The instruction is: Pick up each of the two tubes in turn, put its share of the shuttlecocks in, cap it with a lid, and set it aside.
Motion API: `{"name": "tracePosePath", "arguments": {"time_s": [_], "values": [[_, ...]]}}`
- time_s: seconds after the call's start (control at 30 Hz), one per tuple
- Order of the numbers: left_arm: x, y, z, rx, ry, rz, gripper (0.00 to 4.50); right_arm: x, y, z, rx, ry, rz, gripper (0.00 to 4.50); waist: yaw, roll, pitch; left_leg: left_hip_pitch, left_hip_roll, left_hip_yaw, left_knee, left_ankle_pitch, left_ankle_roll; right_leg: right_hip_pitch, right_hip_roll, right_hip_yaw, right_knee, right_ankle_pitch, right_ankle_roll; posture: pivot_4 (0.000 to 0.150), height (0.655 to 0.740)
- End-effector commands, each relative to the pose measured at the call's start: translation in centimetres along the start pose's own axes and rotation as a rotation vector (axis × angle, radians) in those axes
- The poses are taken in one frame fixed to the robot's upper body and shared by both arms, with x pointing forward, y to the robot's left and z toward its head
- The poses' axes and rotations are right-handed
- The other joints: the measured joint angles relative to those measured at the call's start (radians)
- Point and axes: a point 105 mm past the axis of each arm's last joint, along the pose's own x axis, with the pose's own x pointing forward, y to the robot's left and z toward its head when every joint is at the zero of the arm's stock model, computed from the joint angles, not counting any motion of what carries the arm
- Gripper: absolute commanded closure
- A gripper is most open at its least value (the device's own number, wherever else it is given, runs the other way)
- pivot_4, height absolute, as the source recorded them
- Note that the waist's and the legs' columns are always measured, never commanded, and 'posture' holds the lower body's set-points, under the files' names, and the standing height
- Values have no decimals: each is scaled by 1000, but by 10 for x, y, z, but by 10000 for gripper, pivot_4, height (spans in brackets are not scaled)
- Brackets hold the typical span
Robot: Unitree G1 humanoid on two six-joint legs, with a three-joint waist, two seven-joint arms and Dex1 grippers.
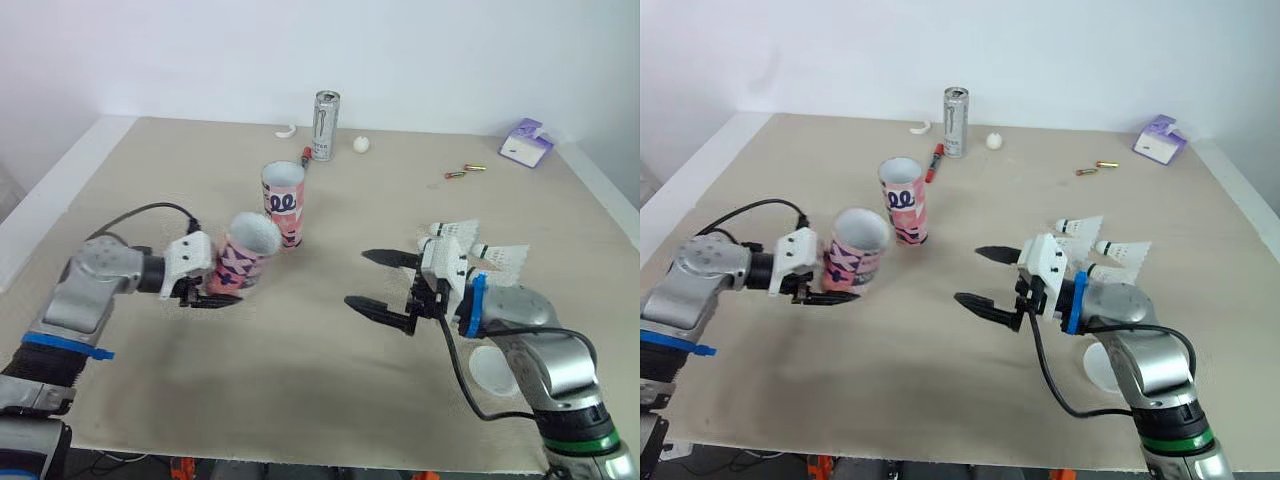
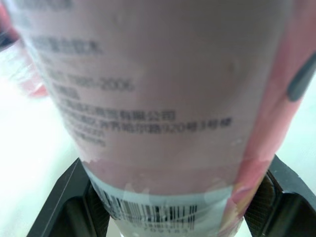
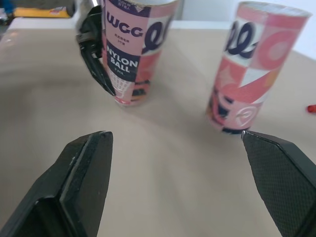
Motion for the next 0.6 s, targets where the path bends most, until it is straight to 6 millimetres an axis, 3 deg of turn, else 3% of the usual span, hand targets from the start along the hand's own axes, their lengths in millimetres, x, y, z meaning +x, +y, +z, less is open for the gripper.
{"name": "tracePosePath", "arguments": {"time_s": [0.03, 0.2, 0.37, 0.6], "values": [[10, -2, 25, 96, 22, -106, 15670, -11, 5, 19, -53, -50, -14, 0, 0, 0, 0, 0, 0, -1, 0, 0, 0, 0, 0, 0, 0, 0, 0, 1500, 7400], [34, 1, 36, 229, 136, -228, 15670, -24, 14, 17, -15, -37, -8, 0, 1, 0, 0, 0, -2, -4, 1, 0, 0, 2, 1, 0, 0, -1, 3, 1500, 7400], [49, 1, 43, 252, 186, -269, 15670, -34, 14, 16, 10, -18, -62, 0, -2, 1, 0, 0, -1, -7, 1, 0, 0, 2, 3, 0, 1, -2, 3, 1500, 7400], [73, 0, 58, 232, 199, -264, 15670, -55, 5, 13, 115, -6, -279, 0, 3, 2, 0, 0, -2, -10, 2, 0, 0, 3, 3, -1, 2, -6, 7, 1500, 7400]]}}
